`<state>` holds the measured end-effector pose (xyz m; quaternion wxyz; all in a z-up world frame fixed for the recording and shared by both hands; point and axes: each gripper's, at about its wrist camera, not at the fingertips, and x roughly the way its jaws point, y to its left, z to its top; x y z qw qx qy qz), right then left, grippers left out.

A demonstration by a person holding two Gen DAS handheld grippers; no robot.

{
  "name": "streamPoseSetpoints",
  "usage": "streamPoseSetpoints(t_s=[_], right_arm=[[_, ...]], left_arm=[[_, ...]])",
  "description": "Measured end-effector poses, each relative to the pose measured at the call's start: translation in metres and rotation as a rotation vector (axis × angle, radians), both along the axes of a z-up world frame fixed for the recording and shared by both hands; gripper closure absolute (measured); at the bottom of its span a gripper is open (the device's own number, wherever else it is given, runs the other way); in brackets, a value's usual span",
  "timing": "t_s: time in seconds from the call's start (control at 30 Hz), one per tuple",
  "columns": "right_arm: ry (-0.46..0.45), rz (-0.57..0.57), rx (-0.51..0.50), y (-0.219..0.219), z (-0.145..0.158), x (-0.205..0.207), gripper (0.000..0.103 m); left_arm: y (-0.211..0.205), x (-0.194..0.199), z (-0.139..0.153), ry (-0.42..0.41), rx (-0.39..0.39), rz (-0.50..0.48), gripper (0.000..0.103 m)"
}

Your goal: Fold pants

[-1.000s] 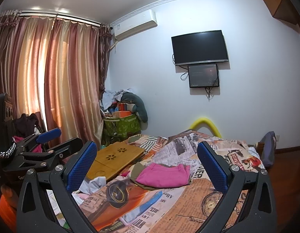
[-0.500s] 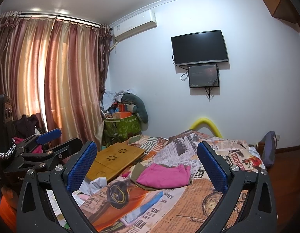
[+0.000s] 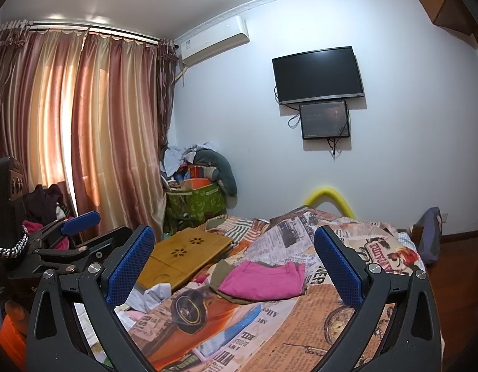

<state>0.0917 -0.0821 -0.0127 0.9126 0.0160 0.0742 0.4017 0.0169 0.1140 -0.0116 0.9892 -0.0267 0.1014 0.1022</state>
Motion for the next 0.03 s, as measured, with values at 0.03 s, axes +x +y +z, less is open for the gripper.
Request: streamPoseSetpoints(t_s=[0.03], right_arm=[[0.001,0.000,-0.002,0.0006,-0.0001,0.0003,0.000]], left_arm=[[-0.0002,0.0012,0.0004,0.001,0.002,-0.001,0.000]])
